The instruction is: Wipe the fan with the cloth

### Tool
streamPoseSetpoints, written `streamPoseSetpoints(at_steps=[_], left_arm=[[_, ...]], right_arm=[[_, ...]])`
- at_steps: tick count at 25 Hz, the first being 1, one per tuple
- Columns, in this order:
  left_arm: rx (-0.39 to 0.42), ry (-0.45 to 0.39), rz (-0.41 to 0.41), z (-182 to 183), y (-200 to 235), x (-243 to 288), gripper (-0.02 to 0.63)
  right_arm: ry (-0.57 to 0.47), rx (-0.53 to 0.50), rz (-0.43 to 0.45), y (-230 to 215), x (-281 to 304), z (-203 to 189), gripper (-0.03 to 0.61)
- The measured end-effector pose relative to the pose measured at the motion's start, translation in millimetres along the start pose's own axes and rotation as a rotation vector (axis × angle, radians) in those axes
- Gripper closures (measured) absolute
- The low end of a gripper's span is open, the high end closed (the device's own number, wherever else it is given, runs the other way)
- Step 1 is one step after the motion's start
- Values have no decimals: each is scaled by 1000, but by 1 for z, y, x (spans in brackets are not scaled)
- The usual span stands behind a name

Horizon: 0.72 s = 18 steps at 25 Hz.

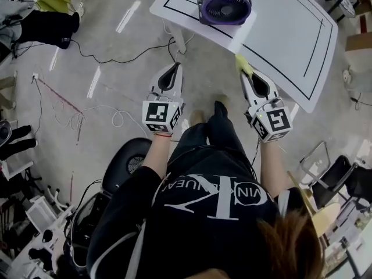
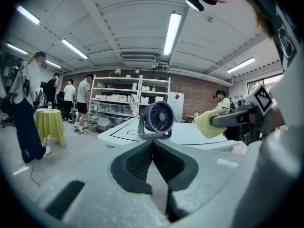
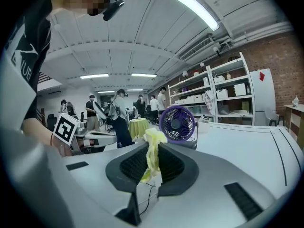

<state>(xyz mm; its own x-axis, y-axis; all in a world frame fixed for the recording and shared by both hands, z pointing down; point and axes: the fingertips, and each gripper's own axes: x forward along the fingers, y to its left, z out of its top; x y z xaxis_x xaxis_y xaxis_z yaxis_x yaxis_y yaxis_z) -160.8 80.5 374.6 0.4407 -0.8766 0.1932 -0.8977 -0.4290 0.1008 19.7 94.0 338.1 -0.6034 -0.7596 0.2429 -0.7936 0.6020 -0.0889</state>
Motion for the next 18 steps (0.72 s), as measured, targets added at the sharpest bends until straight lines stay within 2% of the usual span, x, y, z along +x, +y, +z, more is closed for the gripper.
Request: streamPoseSetpoints(at_steps=[11,18], left_arm=[[-18,43,21,-5,14,87,589],[-32,56,39,-16,26,138,560]], right_arm=[[29,-84,91,-39,85,16,535],[100,-224,108,-42,131,17,535]])
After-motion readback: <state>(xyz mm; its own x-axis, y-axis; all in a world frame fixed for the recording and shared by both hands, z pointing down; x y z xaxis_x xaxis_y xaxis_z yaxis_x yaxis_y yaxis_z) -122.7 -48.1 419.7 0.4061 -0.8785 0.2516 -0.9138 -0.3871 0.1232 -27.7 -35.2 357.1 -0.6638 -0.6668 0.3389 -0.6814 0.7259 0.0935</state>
